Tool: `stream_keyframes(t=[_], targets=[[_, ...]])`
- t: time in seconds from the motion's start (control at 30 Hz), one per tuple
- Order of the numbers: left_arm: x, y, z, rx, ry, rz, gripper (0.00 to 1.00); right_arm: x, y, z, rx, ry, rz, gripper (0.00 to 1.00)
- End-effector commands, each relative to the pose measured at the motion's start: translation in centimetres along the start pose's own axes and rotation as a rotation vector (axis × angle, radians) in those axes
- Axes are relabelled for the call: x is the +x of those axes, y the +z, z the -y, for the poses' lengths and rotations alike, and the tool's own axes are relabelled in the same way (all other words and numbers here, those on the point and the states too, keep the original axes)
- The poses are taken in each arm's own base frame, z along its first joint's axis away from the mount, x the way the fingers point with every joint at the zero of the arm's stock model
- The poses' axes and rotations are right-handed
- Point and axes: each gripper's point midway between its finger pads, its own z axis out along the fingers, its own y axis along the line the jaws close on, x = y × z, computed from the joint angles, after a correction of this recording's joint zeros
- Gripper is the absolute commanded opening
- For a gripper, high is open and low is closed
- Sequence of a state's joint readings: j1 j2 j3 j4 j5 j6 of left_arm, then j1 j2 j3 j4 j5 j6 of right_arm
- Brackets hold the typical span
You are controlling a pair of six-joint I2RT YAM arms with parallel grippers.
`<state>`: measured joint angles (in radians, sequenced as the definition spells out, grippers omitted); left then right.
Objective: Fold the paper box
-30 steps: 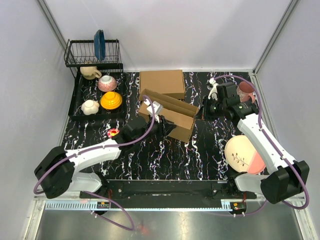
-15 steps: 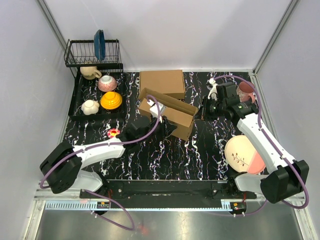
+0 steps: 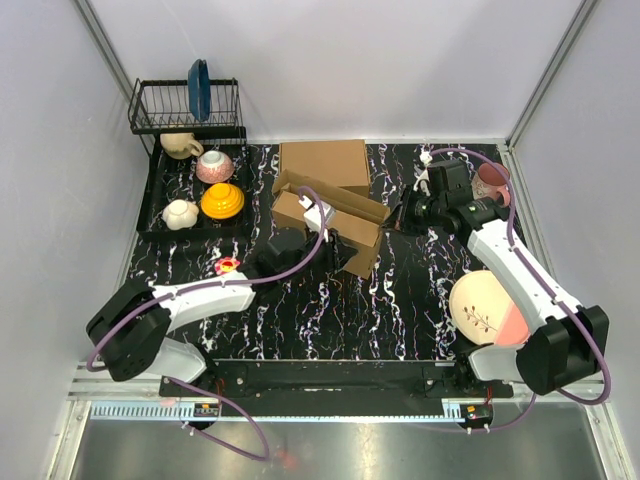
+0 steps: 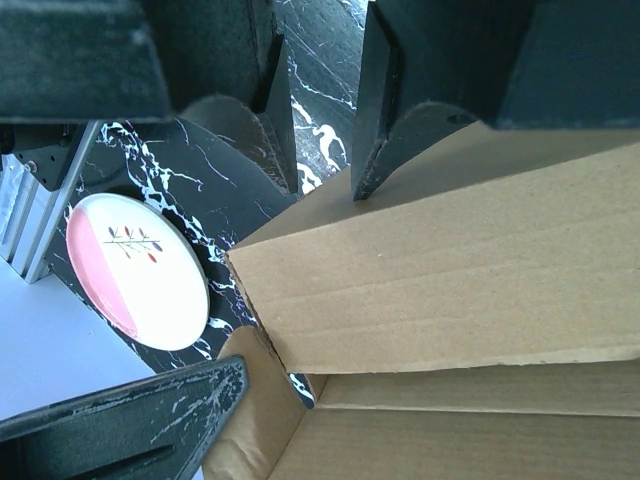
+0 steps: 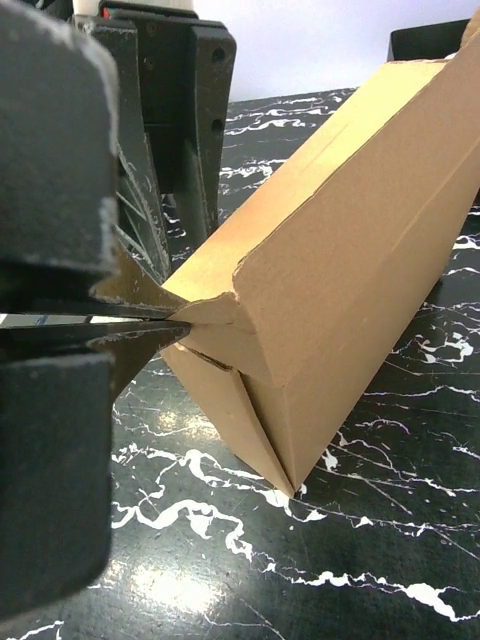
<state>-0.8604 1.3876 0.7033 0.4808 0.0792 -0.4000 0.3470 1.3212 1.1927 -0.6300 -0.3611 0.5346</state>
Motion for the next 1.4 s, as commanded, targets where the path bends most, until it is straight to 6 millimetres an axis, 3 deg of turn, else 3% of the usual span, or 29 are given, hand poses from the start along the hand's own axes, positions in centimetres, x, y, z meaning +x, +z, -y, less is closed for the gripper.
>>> stream_keyframes(t=[0.0,0.27,0.5,0.8,1.37], targets=[[-2.7,0.8,1.4,0.05,0.012,0.073,0.33,-1.3,-0.2,-2.3,-0.059,0.041,0.02,0.0],[-2.6,1.0,1.5,0.057,0.012,0.067,0.33,-1.5,0.1,-2.5,-0.063,0.027,0.013,0.0],[-2.6,1.4,1.5,0.056,0.004,0.067,0.34,0.5,0.9,-0.9,-0.026,-0.021,-0.032,0.0],[-3.2,2.1,2.0,0.07,-0.023,0.072,0.34,1.3,1.6,0.4,0.034,-0.062,-0.046,0.0],[-3.5,2.1,2.4,0.084,-0.022,0.071,0.35,4.7,4.1,3.2,0.165,-0.123,-0.101,0.0]])
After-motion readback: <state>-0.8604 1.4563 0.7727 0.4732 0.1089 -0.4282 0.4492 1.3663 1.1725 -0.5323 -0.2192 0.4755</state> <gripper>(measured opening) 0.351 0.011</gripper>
